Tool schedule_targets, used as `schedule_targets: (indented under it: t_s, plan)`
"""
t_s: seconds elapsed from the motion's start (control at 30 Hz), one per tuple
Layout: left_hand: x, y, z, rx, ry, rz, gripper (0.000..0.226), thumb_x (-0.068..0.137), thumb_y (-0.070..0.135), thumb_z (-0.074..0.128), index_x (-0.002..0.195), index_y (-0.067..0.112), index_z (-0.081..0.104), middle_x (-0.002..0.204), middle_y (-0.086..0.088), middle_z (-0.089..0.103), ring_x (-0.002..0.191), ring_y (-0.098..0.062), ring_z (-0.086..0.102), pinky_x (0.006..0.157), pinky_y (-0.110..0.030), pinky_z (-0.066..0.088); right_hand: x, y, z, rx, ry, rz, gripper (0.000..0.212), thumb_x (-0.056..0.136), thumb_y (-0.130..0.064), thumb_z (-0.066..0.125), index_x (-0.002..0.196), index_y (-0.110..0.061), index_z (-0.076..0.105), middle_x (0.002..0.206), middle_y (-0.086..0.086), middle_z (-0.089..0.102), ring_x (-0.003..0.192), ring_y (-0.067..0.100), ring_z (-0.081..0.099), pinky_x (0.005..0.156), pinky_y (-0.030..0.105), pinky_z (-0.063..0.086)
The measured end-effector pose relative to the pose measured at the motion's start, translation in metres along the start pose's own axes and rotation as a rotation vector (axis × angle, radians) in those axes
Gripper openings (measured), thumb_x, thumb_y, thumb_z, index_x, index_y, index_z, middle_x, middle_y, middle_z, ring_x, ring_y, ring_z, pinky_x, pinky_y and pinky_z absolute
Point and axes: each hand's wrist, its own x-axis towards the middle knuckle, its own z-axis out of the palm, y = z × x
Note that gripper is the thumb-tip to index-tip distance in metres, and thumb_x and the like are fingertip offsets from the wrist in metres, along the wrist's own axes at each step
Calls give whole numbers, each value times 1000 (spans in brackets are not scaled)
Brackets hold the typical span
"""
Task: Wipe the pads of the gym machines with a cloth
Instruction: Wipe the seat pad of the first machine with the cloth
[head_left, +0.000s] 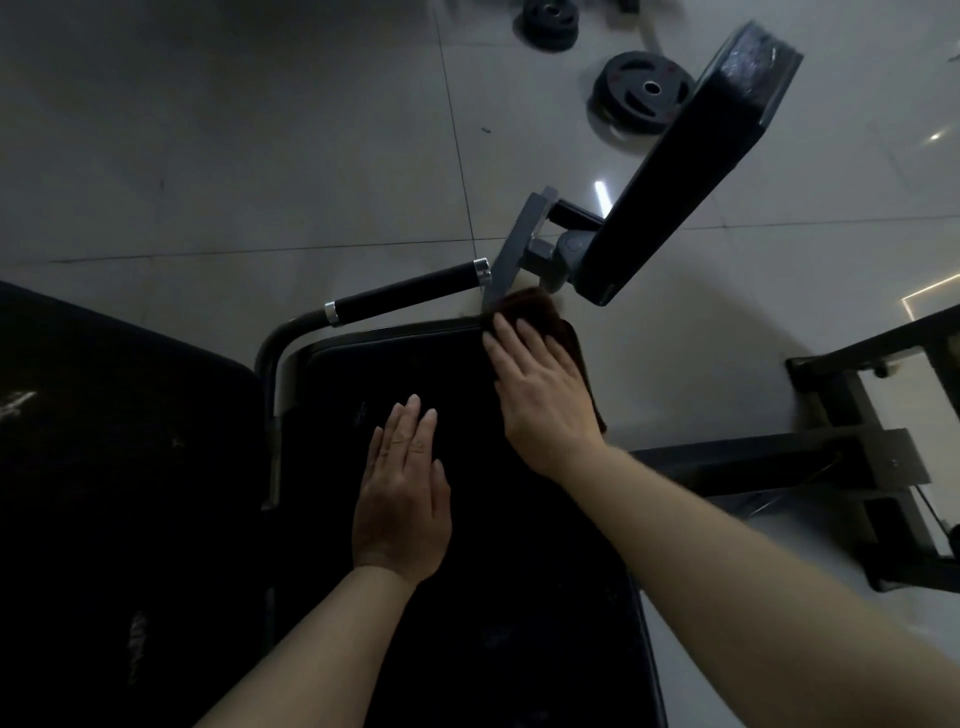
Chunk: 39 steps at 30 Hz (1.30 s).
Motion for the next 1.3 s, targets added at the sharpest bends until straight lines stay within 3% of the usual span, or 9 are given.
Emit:
schedule_targets:
  t_s: [0.2,0.3,0.37,0.57,0.67,0.83,1.07,1.2,1.3]
  plan:
    - [0,3,-3,45,-41,-4,51,95,28,29,139,9,44,152,-11,31,143,-22,20,115,-43,21,-101,-8,9,42,-16,32,56,95,-41,33,147,-20,33,153,-2,31,140,15,30,110,29,17]
    - [0,3,-1,39,-41,-5,50,95,27,29,138,10,45,152,-12,31,143,-23,21,116,-42,20,-75,-5,7,-1,-29,20,61,96,-48,20,151,-23,11,159,-5,6,146,12,3,114,30,-3]
    - [0,2,-1,34,-25,6,49,95,26,30,138,10,46,151,-12,33,143,-22,21,116,-42,21,-39,-2,8,-49,5,5,59,97,-49,17,151,-27,9,160,-4,1,146,15,-8,115,36,-13]
    - [-1,0,1,75,-15,21,47,95,23,30,137,11,46,150,-12,35,142,-21,22,116,-39,20,37,10,-2,-69,59,107,44,97,-49,31,138,-37,38,154,5,25,145,28,7,114,50,5]
    - [0,0,1,68,-17,19,47,95,24,30,137,11,47,150,-12,35,142,-21,22,116,-40,21,29,10,-1,-71,75,153,51,99,-47,27,147,-35,24,156,6,20,145,27,7,116,48,8]
    - [0,0,-2,57,-46,8,49,95,27,29,138,10,47,151,-13,33,143,-23,22,116,-43,20,-38,3,8,14,9,206,55,101,-45,15,150,-31,-6,158,-2,-15,144,22,-20,119,42,-2]
    - [1,3,-3,88,-66,-7,53,94,32,26,140,13,44,154,-10,28,144,-24,19,117,-40,15,-141,-11,40,-32,45,176,54,99,-42,26,150,-25,22,159,3,14,147,29,7,112,47,17]
    - [2,3,-2,86,-63,-2,52,94,31,29,140,13,45,154,-11,29,144,-25,21,117,-40,15,-115,-1,28,-36,38,128,54,98,-44,30,148,-25,27,159,8,15,146,33,6,115,48,19]
    - [3,2,-2,98,-51,3,52,94,32,31,139,12,46,152,-14,32,143,-26,23,116,-41,18,-48,11,13,-21,13,146,55,99,-48,24,151,-33,12,161,4,-3,146,30,-11,117,46,6]
